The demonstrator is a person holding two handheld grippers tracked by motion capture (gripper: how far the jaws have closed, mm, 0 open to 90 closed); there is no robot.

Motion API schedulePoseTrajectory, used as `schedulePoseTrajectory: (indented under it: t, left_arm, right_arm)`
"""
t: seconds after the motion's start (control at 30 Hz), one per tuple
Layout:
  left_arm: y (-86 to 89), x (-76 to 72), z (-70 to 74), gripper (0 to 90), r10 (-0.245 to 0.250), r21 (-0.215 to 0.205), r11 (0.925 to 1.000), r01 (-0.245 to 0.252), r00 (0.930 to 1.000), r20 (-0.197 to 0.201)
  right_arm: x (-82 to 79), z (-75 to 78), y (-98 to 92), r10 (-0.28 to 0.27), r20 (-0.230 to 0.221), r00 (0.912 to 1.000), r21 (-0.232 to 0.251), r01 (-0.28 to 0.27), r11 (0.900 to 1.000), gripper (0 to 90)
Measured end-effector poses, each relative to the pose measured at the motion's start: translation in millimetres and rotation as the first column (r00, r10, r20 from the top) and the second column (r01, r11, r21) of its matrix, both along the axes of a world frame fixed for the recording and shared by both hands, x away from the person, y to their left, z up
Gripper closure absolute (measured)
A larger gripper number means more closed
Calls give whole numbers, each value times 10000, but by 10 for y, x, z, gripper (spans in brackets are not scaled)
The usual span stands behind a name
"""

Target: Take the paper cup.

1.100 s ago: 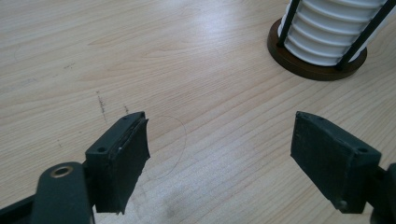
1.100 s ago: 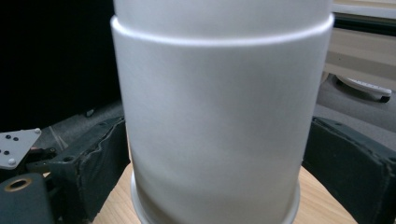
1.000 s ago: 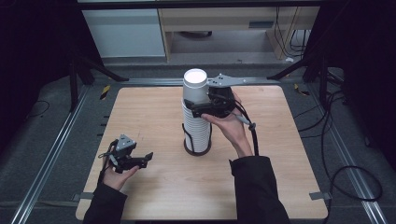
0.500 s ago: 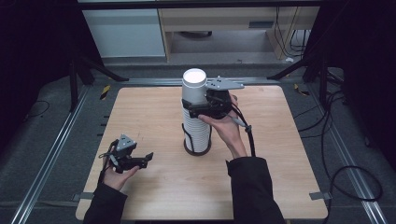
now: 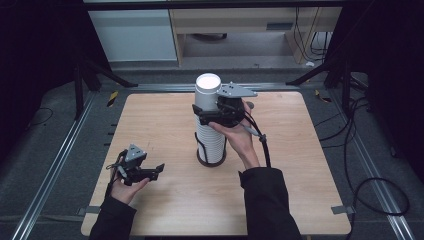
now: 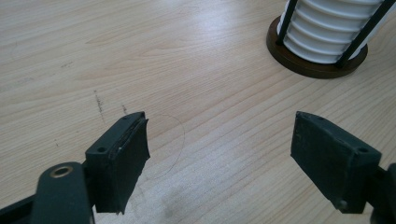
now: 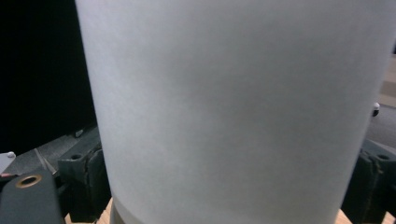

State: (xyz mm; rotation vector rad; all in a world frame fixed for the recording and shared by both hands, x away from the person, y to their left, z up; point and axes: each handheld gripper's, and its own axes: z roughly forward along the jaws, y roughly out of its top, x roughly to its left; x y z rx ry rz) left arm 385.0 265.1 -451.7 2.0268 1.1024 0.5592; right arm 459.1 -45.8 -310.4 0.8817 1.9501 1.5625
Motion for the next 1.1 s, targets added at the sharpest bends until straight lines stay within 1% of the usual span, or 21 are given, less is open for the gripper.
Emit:
schedulePoseTrajectory:
  t: [0.2, 0.23, 0.3, 0.33, 0.47, 0.6, 0.63, 0.73, 0.93, 1.1]
  left_arm:
    - [3, 2, -2, 187, 5, 1, 10000, -5, 10000, -11]
    - [5, 3, -2, 187, 4, -11, 10000, -4, 10000, -18]
    - [5, 4, -4, 187, 24, -22, 10000, -24, 10000, -35]
    - [5, 4, -4, 187, 19, -18, 10000, -19, 10000, -34]
    - [0, 1, -3, 187, -21, -5, 10000, 21, 10000, -21]
    - [4, 0, 0, 187, 3, -34, 10000, -3, 10000, -22]
    - [5, 0, -1, 187, 3, -50, 10000, -3, 10000, -22]
    - [4, 1, -2, 188, -7, -23, 10000, 7, 10000, -29]
    - [4, 1, -2, 187, -3, -33, 10000, 2, 10000, -38]
    - [6, 0, 2, 188, 11, -80, 10000, -11, 10000, -3]
  right_arm:
    - [-13, 19, -9, -23, 54, 10000, -125, 23, 9999, 115]
    - [-16, 30, -16, 1, 174, 9998, -124, 1, 9999, 116]
    - [-32, 76, -28, 48, 275, 9996, 76, -50, 10000, 116]
    - [-38, 104, -33, 45, 290, 9996, 92, -47, 9999, 116]
    - [-59, 202, -54, 45, 507, 9987, 26, -46, 10000, 121]
    - [-68, 263, -59, 80, 549, 9985, -41, -78, 10000, 124]
    - [-70, 276, -63, 81, 618, 9981, 3, -81, 10000, 125]
    - [-67, 314, -73, 118, 615, 9980, 202, -130, 9997, 128]
    - [-79, 403, -79, 145, 804, 9967, 227, -164, 9996, 129]
    - [-102, 523, -93, 153, 1028, 9946, 284, -183, 9994, 130]
